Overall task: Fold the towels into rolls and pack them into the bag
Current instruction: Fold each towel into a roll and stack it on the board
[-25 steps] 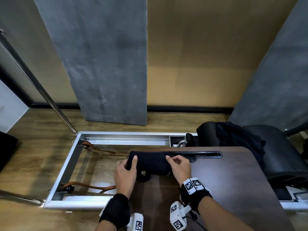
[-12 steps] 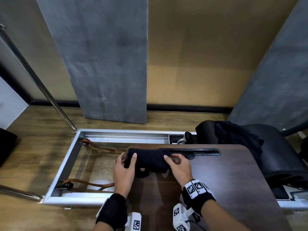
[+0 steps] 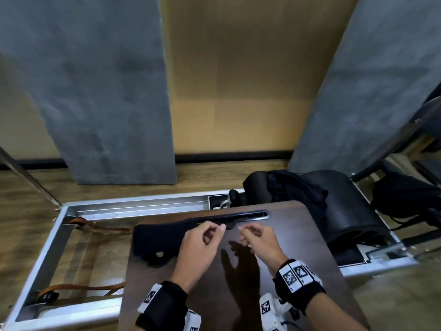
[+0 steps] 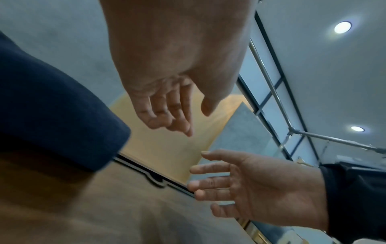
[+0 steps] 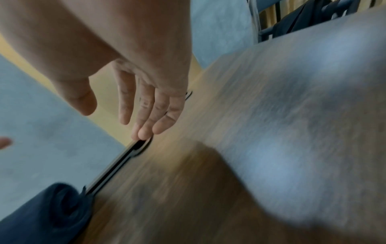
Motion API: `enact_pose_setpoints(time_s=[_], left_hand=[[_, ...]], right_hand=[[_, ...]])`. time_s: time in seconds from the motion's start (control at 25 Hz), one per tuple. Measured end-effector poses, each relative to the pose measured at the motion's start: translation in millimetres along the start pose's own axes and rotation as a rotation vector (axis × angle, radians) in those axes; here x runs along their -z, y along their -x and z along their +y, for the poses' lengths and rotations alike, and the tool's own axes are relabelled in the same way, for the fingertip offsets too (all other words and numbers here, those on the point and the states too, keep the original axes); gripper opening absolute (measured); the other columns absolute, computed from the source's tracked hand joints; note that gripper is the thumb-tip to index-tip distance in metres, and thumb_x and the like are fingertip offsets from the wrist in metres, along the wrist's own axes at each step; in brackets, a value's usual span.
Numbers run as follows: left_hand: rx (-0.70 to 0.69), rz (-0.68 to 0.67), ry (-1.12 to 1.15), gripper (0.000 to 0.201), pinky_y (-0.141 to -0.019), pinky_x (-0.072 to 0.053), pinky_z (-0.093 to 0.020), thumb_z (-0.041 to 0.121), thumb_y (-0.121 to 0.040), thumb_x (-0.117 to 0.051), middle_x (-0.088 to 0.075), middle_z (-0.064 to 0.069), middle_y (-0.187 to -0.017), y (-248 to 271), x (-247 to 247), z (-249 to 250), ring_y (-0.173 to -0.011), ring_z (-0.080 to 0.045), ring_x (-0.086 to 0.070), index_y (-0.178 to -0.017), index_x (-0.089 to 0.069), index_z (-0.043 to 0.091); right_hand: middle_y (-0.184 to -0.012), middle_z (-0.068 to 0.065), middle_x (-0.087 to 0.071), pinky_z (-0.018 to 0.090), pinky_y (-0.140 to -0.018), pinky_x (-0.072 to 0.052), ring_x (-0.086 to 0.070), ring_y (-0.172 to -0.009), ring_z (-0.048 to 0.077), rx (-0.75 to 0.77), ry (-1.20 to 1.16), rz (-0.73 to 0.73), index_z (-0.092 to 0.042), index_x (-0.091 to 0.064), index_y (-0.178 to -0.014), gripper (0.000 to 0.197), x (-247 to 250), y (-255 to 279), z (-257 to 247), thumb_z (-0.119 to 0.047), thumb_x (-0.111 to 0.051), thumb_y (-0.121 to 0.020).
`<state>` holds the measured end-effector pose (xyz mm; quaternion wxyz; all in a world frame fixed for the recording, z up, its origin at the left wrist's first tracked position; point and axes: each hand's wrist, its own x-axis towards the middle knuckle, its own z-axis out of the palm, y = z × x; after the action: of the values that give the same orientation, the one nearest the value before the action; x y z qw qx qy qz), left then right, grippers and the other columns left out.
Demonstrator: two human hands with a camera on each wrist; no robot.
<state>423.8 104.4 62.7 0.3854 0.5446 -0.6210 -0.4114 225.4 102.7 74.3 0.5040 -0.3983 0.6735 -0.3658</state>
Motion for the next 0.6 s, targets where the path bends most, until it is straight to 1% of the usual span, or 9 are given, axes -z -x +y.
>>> enact_pose_setpoints(time_s=[0.08, 0.16, 0.2, 0.32, 0.4, 0.48, 0.52, 0.56, 0.6], left_hand=[[0.002, -0.112, -0.023, 0.027, -0.067, -0.047, -0.017, 0.057, -0.101, -0.061, -0.07, 0.01, -0.077, -11.1, -37.5, 12.5, -0.073, -0.005, -0.065, -0.089, -0.071, 0.035], [0.021, -0.169, -0.051, 0.026, -0.073, -0.052, -0.023, 0.055, -0.099, -0.064, -0.072, 0.011, -0.08, -20.8, -71.0, 23.8, -0.079, -0.005, -0.067, -0.091, -0.073, 0.033], [0.028, -0.204, -0.056, 0.025, -0.077, -0.055, -0.026, 0.054, -0.099, -0.065, -0.073, 0.01, -0.083, -26.6, -92.1, 32.7, -0.082, -0.005, -0.068, -0.094, -0.074, 0.032], [0.06, -0.28, -0.048, 0.022, -0.09, -0.057, -0.03, 0.049, -0.1, -0.066, -0.075, 0.011, -0.096, -46.8, -158.5, 62.3, -0.093, -0.003, -0.068, -0.107, -0.075, 0.031], [0.054, -0.284, -0.037, 0.023, -0.094, -0.055, -0.026, 0.045, -0.1, -0.067, -0.074, 0.011, -0.104, -60.2, -205.8, 82.1, -0.099, 0.001, -0.067, -0.116, -0.074, 0.029], [0.067, -0.273, -0.033, 0.028, -0.09, -0.051, -0.012, 0.042, -0.1, -0.069, -0.074, 0.012, -0.108, -73.4, -242.0, 93.7, -0.102, 0.005, -0.066, -0.122, -0.073, 0.025], [0.08, -0.27, -0.029, 0.03, -0.089, -0.049, -0.008, 0.041, -0.1, -0.07, -0.074, 0.012, -0.108, -79.5, -263.9, 100.4, -0.102, 0.006, -0.066, -0.124, -0.073, 0.024], [0.101, -0.262, -0.024, 0.031, -0.089, -0.049, -0.008, 0.039, -0.1, -0.071, -0.075, 0.011, -0.108, -85.8, -284.2, 105.9, -0.102, 0.005, -0.067, -0.125, -0.072, 0.022], [0.133, -0.249, -0.019, 0.032, -0.091, -0.051, -0.011, 0.036, -0.1, -0.072, -0.076, 0.009, -0.107, -91.9, -303.2, 109.6, -0.102, 0.003, -0.068, -0.126, -0.072, 0.019]], right_hand=[[-0.093, 0.019, -0.075, 0.017, -0.06, -0.048, -0.066, -0.073, 0.014, -0.018, -0.017, 0.01, -0.005, -0.074, -0.103, 0.017, 39.6, 1.4, 3.0, -0.02, -0.068, -0.101], [-0.09, 0.024, -0.074, 0.024, -0.058, -0.046, -0.063, -0.072, 0.022, -0.034, -0.06, 0.027, -0.004, -0.074, -0.102, 0.016, 74.0, 2.6, 6.7, -0.019, -0.067, -0.101], [-0.087, 0.023, -0.073, 0.026, -0.056, -0.044, -0.062, -0.071, 0.025, -0.04, -0.09, 0.042, -0.003, -0.074, -0.101, 0.016, 94.8, 1.2, 9.4, -0.018, -0.067, -0.101], [-0.085, 0.021, -0.075, 0.027, -0.052, -0.044, -0.063, -0.064, 0.024, -0.015, -0.118, 0.055, -0.004, -0.075, -0.098, 0.016, 163.1, -15.5, 20.5, -0.018, -0.068, -0.1], [-0.082, 0.02, -0.075, 0.026, -0.049, -0.044, -0.064, -0.059, 0.022, 0.002, -0.145, 0.07, -0.005, -0.076, -0.096, 0.015, 212.1, -37.0, 32.3, -0.017, -0.068, -0.099], [-0.076, 0.017, -0.074, 0.024, -0.045, -0.042, -0.063, -0.055, 0.02, -0.01, -0.186, 0.118, -0.006, -0.076, -0.094, 0.013, 254.9, -63.7, 48.3, -0.013, -0.066, -0.099], [-0.076, 0.016, -0.074, 0.023, -0.044, -0.042, -0.062, -0.054, 0.02, -0.022, -0.184, 0.153, -0.007, -0.076, -0.093, 0.014, 280.0, -80.9, 59.9, -0.012, -0.064, -0.099], [-0.077, 0.016, -0.074, 0.023, -0.044, -0.042, -0.062, -0.053, 0.02, -0.043, -0.16, 0.178, -0.007, -0.075, -0.093, 0.015, 301.9, -100.9, 72.6, -0.011, -0.063, -0.1], [-0.08, 0.017, -0.074, 0.024, -0.044, -0.044, -0.063, -0.053, 0.021, -0.086, -0.127, 0.184, -0.007, -0.075, -0.094, 0.015, 320.2, -121.9, 87.8, -0.01, -0.062, -0.1]])
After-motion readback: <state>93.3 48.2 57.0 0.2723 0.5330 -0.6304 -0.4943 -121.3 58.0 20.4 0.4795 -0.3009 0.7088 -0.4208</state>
